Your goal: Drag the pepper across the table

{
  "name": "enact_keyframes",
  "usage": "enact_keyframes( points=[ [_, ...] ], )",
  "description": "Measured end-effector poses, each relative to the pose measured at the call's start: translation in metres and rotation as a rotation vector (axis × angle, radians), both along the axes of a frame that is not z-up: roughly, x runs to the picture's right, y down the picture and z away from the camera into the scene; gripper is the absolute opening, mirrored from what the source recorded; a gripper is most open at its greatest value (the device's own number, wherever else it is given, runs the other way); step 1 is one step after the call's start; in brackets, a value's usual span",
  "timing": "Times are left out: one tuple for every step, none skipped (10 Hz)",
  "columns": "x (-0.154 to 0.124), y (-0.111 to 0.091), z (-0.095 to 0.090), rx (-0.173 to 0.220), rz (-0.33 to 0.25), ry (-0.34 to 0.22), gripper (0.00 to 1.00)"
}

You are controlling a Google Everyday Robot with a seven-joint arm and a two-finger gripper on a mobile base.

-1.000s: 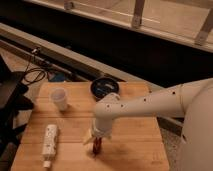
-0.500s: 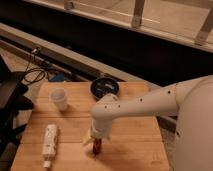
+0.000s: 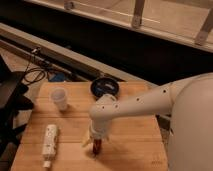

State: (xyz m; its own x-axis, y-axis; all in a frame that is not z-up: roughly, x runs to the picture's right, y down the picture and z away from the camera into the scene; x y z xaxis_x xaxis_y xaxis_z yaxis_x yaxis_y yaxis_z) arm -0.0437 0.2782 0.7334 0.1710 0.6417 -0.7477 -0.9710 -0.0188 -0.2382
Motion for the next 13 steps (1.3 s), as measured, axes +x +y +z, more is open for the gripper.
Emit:
enact_keyframes(
  points=[
    [-0.001,0.000,0.001,-0.002,-0.001,-0.001,0.80],
    [-0.004,0.004,0.006,-0.011,-0.003,-0.009,0.80],
    [-0.007,0.009,0.013,-0.018,-0.004,-0.017,0.80],
    [-0.010,0.012,0.016,-0.022,-0.007,-0.023,0.80],
    [-0.013,0.015,0.019,-0.030,-0.008,-0.030,0.80],
    [-0.015,0.019,0.025,-0.045,-0.008,-0.032,0.80],
    [-0.018,0.026,0.030,-0.068,-0.016,-0.033,0.80],
    [-0.026,0.031,0.031,-0.094,-0.020,-0.039,0.80],
    [-0.024,0.037,0.033,-0.112,-0.031,-0.036,0.80],
    [-0.021,0.036,0.034,-0.109,-0.029,-0.032,0.79],
    [-0.022,0.036,0.034,-0.108,-0.030,-0.033,0.75],
    [-0.022,0.035,0.035,-0.108,-0.030,-0.033,0.65],
    [-0.021,0.034,0.035,-0.106,-0.028,-0.032,0.60]
  ],
)
